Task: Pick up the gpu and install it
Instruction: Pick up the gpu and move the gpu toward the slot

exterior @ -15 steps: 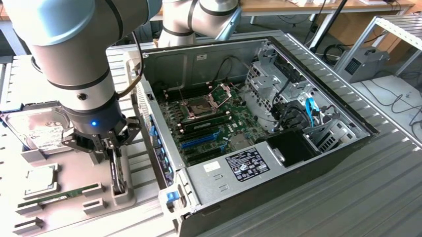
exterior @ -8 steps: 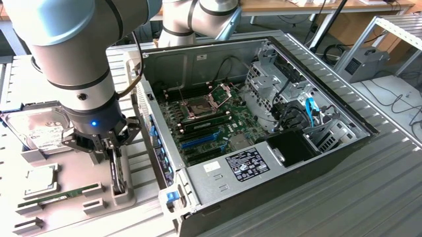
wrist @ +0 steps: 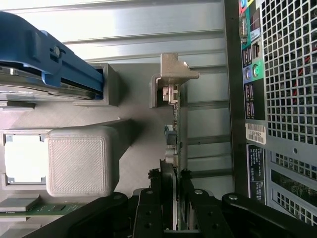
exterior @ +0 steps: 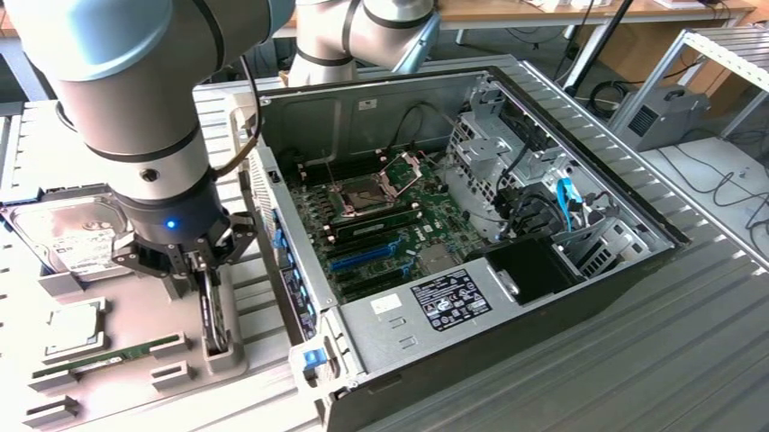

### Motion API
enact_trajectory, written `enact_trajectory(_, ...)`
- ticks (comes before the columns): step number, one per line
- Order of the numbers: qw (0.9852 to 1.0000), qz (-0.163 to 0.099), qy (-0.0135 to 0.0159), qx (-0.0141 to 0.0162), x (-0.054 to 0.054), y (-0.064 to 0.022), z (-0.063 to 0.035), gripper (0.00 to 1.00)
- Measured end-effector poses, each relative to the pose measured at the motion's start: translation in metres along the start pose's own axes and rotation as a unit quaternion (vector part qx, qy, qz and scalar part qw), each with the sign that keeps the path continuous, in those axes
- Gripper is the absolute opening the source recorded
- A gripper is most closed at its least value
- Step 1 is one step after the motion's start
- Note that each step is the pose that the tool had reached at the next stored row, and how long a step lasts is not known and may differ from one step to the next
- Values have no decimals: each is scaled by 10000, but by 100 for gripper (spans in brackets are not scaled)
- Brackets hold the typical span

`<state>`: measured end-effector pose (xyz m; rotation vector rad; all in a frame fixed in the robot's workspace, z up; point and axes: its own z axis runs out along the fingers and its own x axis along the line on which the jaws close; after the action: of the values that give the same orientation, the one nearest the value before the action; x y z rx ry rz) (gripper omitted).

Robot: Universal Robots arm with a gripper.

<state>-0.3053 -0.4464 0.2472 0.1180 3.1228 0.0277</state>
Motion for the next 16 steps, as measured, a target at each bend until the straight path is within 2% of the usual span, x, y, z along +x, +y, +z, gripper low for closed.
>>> enact_trajectory(16,10000,0,0,0,-2,3,-117,26)
